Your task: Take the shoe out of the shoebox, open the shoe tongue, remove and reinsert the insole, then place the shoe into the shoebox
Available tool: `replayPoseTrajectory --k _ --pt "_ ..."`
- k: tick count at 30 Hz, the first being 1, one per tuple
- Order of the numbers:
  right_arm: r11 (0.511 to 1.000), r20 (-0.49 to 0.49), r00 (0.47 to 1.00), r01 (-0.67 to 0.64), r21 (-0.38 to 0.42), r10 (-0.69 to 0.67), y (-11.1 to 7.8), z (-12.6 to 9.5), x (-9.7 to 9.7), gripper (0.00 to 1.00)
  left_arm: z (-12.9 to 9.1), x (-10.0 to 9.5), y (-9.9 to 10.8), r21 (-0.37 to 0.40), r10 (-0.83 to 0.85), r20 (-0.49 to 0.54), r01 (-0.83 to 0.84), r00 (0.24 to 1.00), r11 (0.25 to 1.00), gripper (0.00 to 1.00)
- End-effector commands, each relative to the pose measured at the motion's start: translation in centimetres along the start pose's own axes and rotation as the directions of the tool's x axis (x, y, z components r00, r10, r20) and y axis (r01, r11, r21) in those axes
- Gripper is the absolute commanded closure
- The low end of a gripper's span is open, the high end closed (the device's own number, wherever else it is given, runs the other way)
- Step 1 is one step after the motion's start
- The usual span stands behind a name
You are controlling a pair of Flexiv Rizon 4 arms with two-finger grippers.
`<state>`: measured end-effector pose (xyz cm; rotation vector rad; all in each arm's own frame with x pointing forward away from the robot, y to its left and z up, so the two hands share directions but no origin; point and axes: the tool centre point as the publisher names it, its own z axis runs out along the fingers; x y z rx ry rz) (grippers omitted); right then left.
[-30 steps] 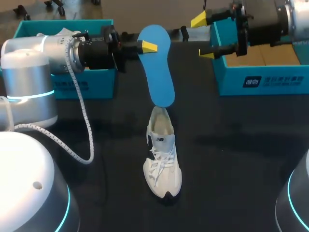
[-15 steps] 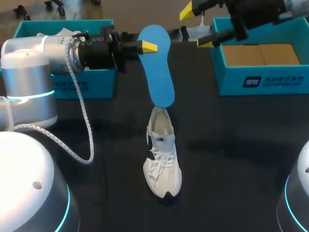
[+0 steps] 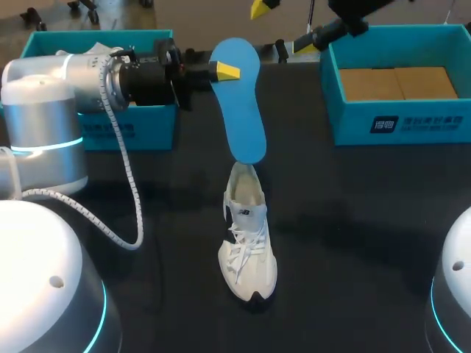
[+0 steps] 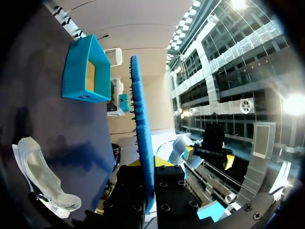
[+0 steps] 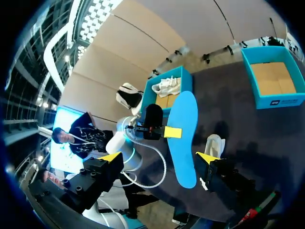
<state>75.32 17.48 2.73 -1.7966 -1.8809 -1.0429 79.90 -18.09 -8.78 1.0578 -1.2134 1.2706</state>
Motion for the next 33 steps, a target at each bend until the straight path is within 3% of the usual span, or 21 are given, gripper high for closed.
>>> replayPoseTrajectory --k 1,17,30,33 --pt "1.0 0.304 0.953 0.004 0.017 -0.009 0.8 0.6 1.4 0.0 0.0 0.0 0.0 -0.001 0.0 0.002 0.0 1.0 1.0 1.0" --pt "1.0 0.542 0.84 0.013 0.008 -0.015 0.8 2.0 2.2 0.0 0.0 0.0 0.0 -0.001 0.0 0.002 0.0 1.0 1.0 1.0" --pt "1.0 0.542 0.84 0.013 0.008 -0.015 0.8 2.0 2.2 0.0 0.0 0.0 0.0 -0.001 0.0 0.002 0.0 1.0 1.0 1.0" --pt "0.994 0.555 0.825 0.085 0.071 -0.11 0.9 3.3 2.2 0.0 0.0 0.0 0.0 -0.001 0.0 0.002 0.0 1.0 1.0 1.0"
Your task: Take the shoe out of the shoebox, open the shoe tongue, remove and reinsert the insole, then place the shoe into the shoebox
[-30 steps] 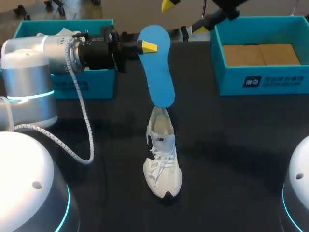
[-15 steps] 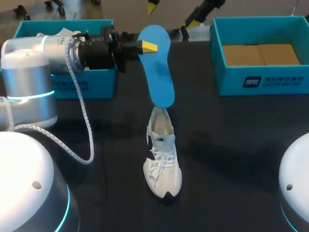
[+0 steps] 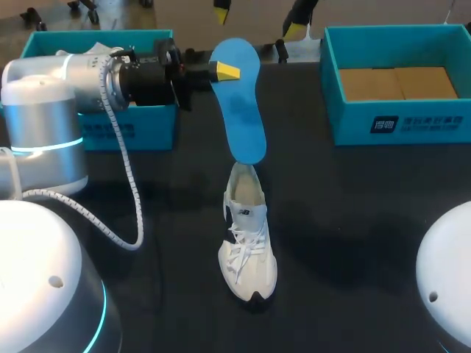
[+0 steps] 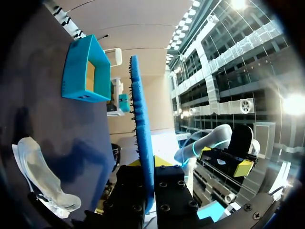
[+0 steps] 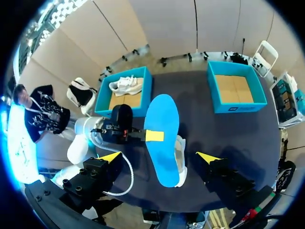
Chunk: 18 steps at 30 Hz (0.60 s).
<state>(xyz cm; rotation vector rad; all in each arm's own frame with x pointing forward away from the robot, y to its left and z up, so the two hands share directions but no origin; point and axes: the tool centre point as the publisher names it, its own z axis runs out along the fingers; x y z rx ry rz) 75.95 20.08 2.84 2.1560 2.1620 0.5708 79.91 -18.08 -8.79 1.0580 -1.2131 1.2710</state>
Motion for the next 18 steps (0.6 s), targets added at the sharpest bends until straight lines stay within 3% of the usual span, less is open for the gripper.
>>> replayPoseTrajectory --k 1,6,18 --pt "0.996 0.043 0.995 0.087 0.024 -0.088 0.5 1.3 1.1 0.0 0.0 0.0 0.0 -0.002 0.0 0.002 0.0 1.0 1.0 1.0" --pt "0.99 0.063 0.99 0.125 0.069 -0.129 0.1 1.9 1.5 0.0 0.0 0.0 0.0 -0.002 0.0 0.002 0.0 1.0 1.0 1.0" --pt "0.981 0.143 0.972 0.177 0.077 -0.186 -0.6 2.6 3.0 0.0 0.0 0.0 0.0 -0.002 0.0 0.002 0.0 1.0 1.0 1.0"
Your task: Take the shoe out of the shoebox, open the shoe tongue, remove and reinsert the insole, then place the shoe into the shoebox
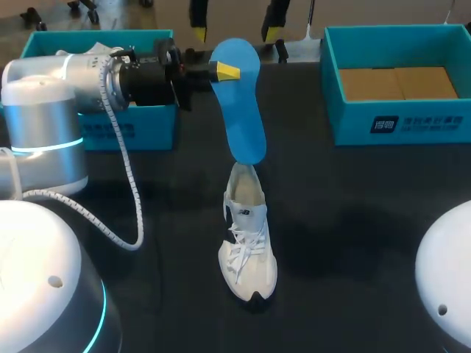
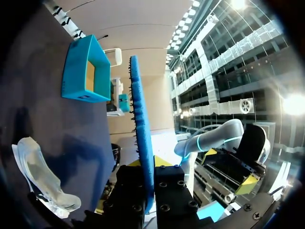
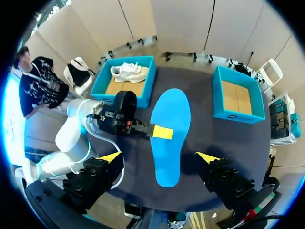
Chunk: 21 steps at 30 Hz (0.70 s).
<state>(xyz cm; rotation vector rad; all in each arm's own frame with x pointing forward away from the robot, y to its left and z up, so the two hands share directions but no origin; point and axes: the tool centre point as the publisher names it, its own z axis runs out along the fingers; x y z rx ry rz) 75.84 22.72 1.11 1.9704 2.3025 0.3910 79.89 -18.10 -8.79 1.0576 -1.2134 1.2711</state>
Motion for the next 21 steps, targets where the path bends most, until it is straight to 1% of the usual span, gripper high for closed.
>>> replayPoseTrajectory --k 1,4,6,21 --pt "1.0 0.081 0.996 0.027 0.013 -0.028 0.26 0.32 0.93 0.0 -0.04 -0.04 0.03 -0.001 0.0 0.002 0.0 1.0 1.0 1.0" --pt "0.999 0.102 0.994 0.044 0.01 -0.045 0.29 0.41 1.05 0.0 -0.04 -0.04 0.03 -0.001 0.0 0.002 0.0 1.0 1.0 1.0" --pt "1.0 0.128 0.992 0.023 -0.008 -0.022 0.3 0.37 1.07 0.0 -0.04 -0.04 0.03 -0.001 0.0 0.002 0.0 1.0 1.0 1.0" --pt "1.0 0.128 0.992 0.023 -0.008 -0.022 0.3 0.37 1.07 0.0 -0.04 -0.04 0.03 -0.001 0.0 0.002 0.0 1.0 1.0 1.0"
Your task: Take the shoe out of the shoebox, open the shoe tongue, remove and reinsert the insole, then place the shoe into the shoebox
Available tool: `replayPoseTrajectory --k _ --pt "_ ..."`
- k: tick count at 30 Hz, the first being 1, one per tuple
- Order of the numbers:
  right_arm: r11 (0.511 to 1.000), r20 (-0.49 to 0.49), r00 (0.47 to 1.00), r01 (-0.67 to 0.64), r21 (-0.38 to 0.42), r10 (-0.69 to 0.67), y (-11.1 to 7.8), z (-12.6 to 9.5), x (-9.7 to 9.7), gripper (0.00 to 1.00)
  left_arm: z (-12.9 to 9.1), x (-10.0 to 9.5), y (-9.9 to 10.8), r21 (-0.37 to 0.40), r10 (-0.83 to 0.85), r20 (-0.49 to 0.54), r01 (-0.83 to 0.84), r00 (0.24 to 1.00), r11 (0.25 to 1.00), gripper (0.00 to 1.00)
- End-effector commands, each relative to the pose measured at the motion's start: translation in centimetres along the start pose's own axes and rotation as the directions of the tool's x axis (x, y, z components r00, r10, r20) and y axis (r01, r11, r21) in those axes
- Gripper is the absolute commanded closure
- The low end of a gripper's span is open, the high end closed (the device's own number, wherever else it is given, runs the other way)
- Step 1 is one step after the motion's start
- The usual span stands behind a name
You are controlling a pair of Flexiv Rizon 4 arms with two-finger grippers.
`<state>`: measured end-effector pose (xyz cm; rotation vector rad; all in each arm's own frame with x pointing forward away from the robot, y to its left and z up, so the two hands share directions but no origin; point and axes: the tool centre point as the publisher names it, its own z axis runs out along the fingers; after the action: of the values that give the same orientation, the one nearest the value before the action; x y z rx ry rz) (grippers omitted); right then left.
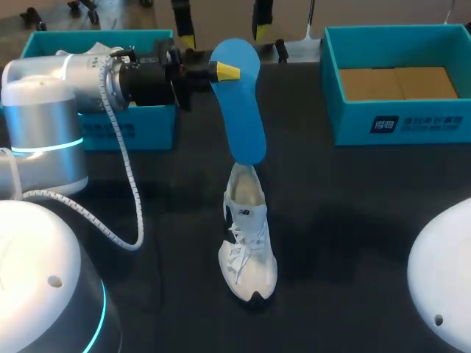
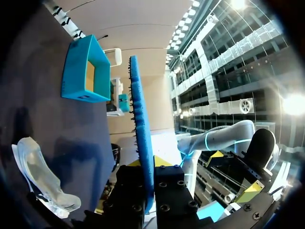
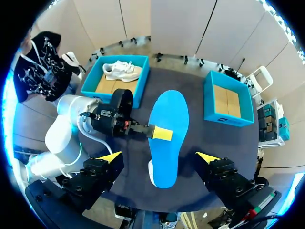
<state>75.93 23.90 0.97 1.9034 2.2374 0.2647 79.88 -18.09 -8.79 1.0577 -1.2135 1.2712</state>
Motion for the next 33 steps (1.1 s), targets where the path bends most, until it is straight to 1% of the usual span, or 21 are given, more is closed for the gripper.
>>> replayPoseTrajectory --k 1,10,13,15,17,19,25,30,31,33 --pt "1.0 -0.001 1.0 0.0 0.0 0.0 0.1 0.1 0.0 0.0 0.0 0.0 0.0 -0.002 0.0 0.002 0.0 1.0 1.0 1.0" --pt "1.0 -0.001 1.0 0.0 0.0 0.0 0.1 0.1 0.0 0.0 0.0 0.0 0.0 -0.002 0.0 0.002 0.0 1.0 1.0 1.0" --pt "1.0 -0.01 1.0 0.013 0.013 -0.013 -0.1 -0.1 -0.5 0.0 0.0 0.0 0.0 -0.002 0.0 0.002 0.0 1.0 1.0 1.0" --pt "1.0 -0.106 0.994 0.006 -0.01 -0.007 -0.3 -0.1 -1.0 0.0 0.0 0.0 0.0 -0.002 0.0 0.002 0.0 1.0 1.0 1.0" --pt "1.0 -0.131 0.991 0.006 -0.011 -0.007 -0.5 -0.1 -1.4 0.0 0.0 0.0 0.0 -0.002 0.0 0.002 0.0 1.0 1.0 1.0" --pt "1.0 -0.179 0.984 -0.006 -0.019 0.003 -0.6 0.0 -1.8 0.0 0.0 0.0 0.0 -0.002 0.0 0.002 0.0 1.0 1.0 1.0" --pt "1.0 -0.274 0.961 -0.021 -0.009 0.017 -1.2 0.1 -3.1 0.0 0.0 0.0 0.0 -0.002 0.0 0.002 0.0 1.0 1.0 1.0" --pt "0.999 -0.377 0.925 -0.037 0.001 0.034 -1.5 0.1 -4.7 0.0 0.0 0.0 0.0 -0.002 0.0 0.002 0.0 1.0 1.0 1.0" --pt "1.0 -0.408 0.913 -0.026 -0.01 0.02 -1.5 0.0 -4.9 0.0 0.0 0.0 0.0 -0.002 0.0 0.002 0.0 1.0 1.0 1.0" --pt "0.999 -0.435 0.9 -0.027 -0.031 0.011 -1.5 -0.3 -5.6 0.0 0.0 0.0 0.0 -0.002 0.0 0.002 0.0 1.0 1.0 1.0"
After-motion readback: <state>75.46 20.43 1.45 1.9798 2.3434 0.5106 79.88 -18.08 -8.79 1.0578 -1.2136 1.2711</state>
